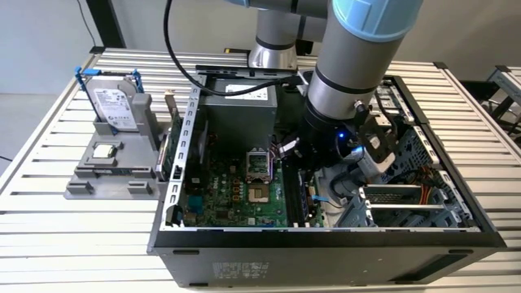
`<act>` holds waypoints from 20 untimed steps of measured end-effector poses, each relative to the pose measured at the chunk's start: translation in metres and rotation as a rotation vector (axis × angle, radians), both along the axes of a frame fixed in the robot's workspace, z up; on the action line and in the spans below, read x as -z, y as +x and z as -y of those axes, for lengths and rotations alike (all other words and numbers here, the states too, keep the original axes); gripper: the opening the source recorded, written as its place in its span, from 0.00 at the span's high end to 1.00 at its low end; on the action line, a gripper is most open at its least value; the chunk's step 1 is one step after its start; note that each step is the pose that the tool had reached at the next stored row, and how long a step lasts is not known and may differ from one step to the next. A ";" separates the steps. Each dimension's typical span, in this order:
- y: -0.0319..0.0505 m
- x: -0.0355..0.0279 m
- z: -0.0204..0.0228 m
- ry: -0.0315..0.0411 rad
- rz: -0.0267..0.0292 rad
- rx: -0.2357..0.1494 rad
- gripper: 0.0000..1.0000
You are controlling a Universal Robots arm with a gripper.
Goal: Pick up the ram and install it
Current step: 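Insert the ram into the slot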
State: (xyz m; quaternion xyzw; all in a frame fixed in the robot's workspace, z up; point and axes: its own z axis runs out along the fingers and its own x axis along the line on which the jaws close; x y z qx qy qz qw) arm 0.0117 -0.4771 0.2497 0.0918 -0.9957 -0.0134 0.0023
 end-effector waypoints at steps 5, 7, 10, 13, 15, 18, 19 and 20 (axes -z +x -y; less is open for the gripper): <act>0.0000 0.0000 -0.0006 0.0004 -0.0001 -0.049 1.00; 0.0000 -0.0001 -0.0007 0.0006 0.0000 -0.072 1.00; 0.0000 -0.0001 -0.0008 0.0014 0.0000 -0.109 1.00; 0.0000 -0.0002 -0.0008 0.0018 0.0000 -0.149 1.00; 0.0000 -0.0002 -0.0008 0.0019 -0.0001 -0.175 1.00; 0.0001 -0.0003 -0.0008 0.0023 0.0000 -0.212 1.00; 0.0002 -0.0003 -0.0009 0.0024 0.0000 -0.221 1.00; 0.0005 -0.0004 -0.0009 0.0026 0.0000 -0.230 1.00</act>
